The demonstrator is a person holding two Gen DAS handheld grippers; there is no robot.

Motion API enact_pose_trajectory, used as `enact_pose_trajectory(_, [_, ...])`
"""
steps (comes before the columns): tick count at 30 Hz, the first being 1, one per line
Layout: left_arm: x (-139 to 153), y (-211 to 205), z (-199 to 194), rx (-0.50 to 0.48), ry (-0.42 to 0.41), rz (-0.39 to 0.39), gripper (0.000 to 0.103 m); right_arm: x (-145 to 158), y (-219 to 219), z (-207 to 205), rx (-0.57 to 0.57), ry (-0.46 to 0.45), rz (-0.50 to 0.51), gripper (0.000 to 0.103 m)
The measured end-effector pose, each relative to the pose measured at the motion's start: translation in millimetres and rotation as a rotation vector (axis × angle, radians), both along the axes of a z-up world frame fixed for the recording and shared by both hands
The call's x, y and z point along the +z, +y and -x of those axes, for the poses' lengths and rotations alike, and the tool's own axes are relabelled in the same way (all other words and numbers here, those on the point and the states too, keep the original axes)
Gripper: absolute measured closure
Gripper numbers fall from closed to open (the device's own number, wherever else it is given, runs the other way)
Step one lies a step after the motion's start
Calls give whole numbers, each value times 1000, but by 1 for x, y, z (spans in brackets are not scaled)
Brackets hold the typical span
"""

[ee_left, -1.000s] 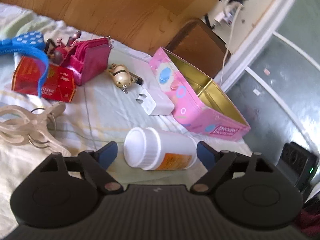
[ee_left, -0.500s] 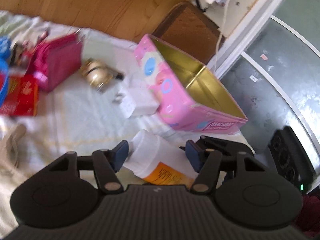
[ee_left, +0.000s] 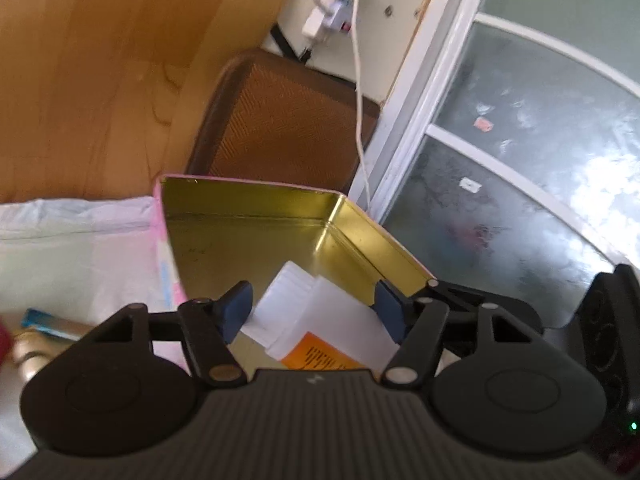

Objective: Organize rigid objects
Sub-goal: 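Carry the pill bottle into the pink tin and release it, then grasp the beige plastic clip with the right gripper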

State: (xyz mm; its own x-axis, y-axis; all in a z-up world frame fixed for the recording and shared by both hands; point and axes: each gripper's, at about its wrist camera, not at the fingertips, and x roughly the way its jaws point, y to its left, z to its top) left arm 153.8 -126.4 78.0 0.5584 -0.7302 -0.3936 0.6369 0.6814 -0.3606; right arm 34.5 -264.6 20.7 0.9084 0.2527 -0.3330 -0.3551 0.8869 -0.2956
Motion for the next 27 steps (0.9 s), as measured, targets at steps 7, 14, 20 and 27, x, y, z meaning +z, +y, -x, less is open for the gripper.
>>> enact_pose_trajectory(7, [-14,-25,-23,55,71,-25,32,-20,-21,-24,-98,71,1,47])
enact_pose_trajectory(14, [-13,24,17,91,-3,-25,32,-31,-19,4,-197,2,-149,42])
enact_pose_trajectory(20, [-28,100,86,135,-114,-34,26,-32,-8,22,-137,-115,-426,31])
enact_pose_trajectory(27, [-58,174,153,331,-212,-207,26,-19,54,47,-60,-306,-460,2])
